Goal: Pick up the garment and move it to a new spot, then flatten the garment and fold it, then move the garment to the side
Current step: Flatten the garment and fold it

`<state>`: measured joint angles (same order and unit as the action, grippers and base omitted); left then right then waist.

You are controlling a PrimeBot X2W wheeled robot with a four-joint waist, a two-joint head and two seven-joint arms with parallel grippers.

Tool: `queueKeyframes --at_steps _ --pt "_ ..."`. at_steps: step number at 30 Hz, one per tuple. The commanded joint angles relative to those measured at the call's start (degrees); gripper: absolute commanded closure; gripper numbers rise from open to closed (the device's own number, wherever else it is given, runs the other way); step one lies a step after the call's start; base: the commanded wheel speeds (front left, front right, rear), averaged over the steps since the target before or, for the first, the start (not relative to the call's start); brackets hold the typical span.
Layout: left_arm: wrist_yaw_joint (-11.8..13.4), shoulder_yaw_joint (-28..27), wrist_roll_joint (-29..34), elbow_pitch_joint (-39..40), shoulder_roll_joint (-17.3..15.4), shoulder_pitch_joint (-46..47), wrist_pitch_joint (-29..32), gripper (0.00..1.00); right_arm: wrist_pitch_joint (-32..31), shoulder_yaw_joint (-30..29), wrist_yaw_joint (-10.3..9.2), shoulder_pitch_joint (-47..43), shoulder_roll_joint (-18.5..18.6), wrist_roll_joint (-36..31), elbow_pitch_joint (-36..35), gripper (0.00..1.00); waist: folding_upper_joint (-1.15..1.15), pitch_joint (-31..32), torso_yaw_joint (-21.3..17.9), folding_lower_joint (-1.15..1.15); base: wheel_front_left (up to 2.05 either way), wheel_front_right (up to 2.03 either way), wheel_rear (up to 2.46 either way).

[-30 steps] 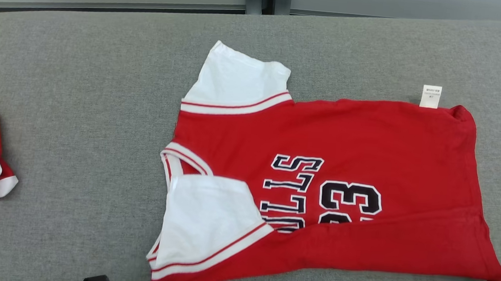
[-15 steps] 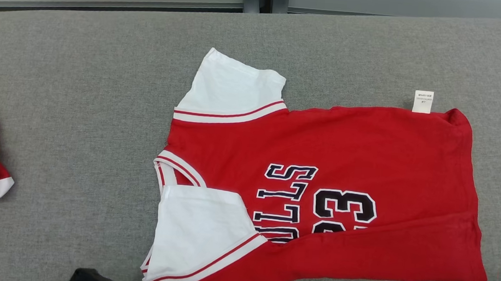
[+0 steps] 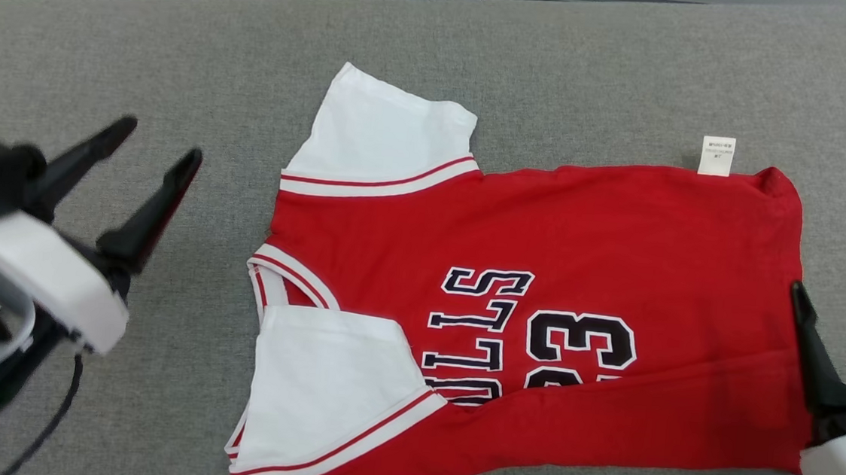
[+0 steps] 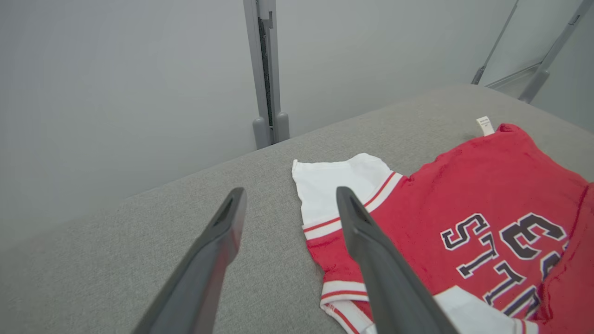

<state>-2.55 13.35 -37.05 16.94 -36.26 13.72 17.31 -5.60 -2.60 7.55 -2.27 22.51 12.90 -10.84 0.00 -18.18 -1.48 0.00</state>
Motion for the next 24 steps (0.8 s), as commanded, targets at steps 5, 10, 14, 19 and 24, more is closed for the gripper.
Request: queueKeyframes --at_steps 5,10,14,19,24 --pt "-3.86 4.18 -3.53 -13.2 2.45 19.65 4.85 0.0 4.63 6.24 -0.12 7.47 -1.68 -1.27 5.01 0.0 0.0 -3.84 -1.27 0.0 0.0 0.0 0.0" --pt "-4.89 11.01 -5.53 -24.09 3.82 34.68 13.4 0.0 6.77 9.01 -0.12 11.28 -1.79 -1.42 8.33 0.0 0.0 -8.18 -2.86 0.0 0.0 0.0 0.0" --pt "-4.89 17.16 -6.72 -31.31 4.47 45.34 19.68 0.0 8.37 10.19 -0.12 13.62 -2.31 -1.71 10.77 0.0 0.0 -11.79 -4.67 0.0 0.0 0.0 0.0" --pt "-4.93 23.12 -7.38 -37.18 3.79 51.65 23.52 0.0 9.88 11.62 -0.12 15.68 -3.15 -1.73 12.68 0.0 0.0 -14.21 -6.69 0.0 0.0 0.0 0.0" --pt "-4.94 27.12 -8.94 -40.76 2.92 55.61 25.6 0.0 11.34 13.76 -0.12 17.53 -4.19 -1.82 14.95 0.0 0.0 -15.95 -8.6 0.0 0.0 0.0 0.0"
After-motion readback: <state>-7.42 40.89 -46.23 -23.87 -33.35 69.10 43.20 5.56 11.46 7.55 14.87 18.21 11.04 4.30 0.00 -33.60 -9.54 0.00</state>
